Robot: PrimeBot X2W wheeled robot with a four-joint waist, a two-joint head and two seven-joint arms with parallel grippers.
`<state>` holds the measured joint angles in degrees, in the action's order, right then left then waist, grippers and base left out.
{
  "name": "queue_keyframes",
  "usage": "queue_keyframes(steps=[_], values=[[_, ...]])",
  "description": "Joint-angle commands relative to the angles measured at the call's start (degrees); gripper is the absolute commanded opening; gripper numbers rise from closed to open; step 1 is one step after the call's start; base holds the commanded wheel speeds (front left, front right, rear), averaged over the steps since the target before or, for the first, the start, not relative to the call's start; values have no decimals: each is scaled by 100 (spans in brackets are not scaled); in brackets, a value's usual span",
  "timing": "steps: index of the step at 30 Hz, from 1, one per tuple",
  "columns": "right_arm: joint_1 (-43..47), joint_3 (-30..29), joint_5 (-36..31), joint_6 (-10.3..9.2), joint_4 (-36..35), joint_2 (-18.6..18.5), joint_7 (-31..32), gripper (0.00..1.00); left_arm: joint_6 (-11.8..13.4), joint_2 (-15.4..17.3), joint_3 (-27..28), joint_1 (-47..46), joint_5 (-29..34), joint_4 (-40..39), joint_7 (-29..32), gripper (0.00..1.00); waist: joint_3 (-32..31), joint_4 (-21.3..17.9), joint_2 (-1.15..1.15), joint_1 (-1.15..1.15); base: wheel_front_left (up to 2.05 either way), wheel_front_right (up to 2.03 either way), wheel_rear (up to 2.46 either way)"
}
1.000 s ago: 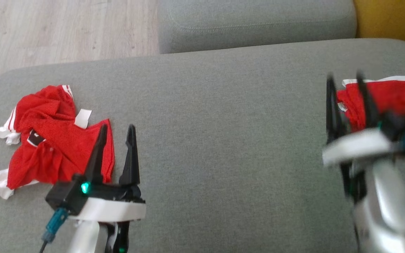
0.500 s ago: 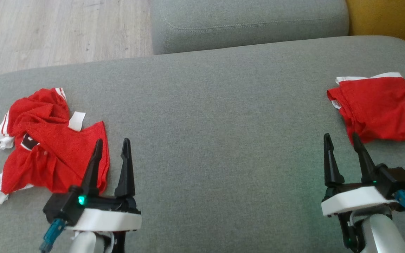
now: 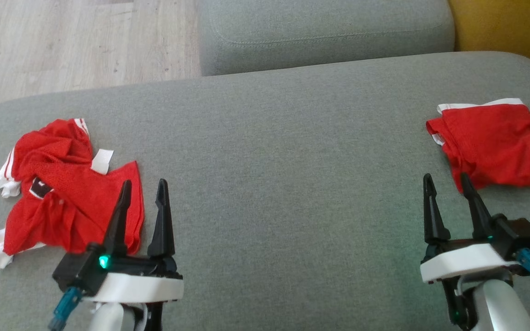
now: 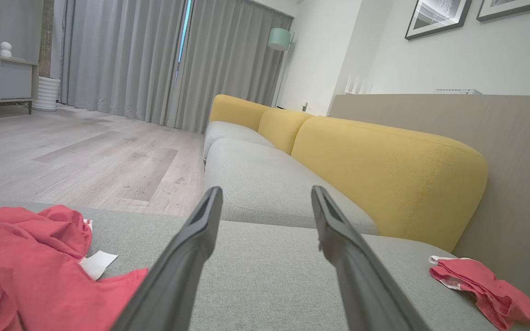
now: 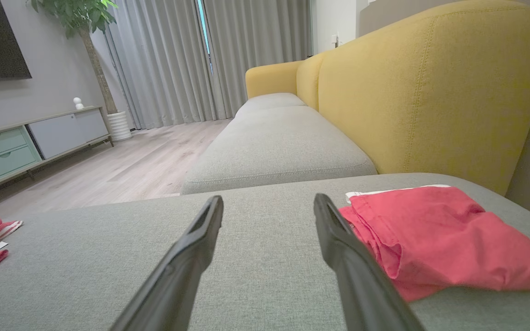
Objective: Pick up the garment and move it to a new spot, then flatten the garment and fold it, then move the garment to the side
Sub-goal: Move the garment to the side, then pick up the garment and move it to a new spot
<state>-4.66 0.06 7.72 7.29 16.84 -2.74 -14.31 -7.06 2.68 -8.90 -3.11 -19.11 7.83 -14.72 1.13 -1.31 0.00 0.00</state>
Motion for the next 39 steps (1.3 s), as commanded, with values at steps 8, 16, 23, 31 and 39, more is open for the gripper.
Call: queue_keyframes(steps=[8,16,23,31,39], values=[[-64,230,35,20,-168,-14,-68,100,26,20,228,-127,53,-161,-28,100,-38,184,0,0,0,0,0],[12,591,147,20,-142,-14,-69,100,92,20,384,-76,125,-125,-28,100,-119,659,0,0,0,0,0],[129,981,321,20,-41,-14,-69,100,99,20,587,36,224,-101,-28,100,-241,1281,0,0,0,0,0],[160,1259,457,20,41,-14,-69,100,93,20,868,112,268,-122,-28,100,-248,1524,0,0,0,0,0],[-4,1163,331,20,-36,-14,-69,100,36,48,1163,-354,468,-81,-28,100,167,1371,0,0,0,0,0]])
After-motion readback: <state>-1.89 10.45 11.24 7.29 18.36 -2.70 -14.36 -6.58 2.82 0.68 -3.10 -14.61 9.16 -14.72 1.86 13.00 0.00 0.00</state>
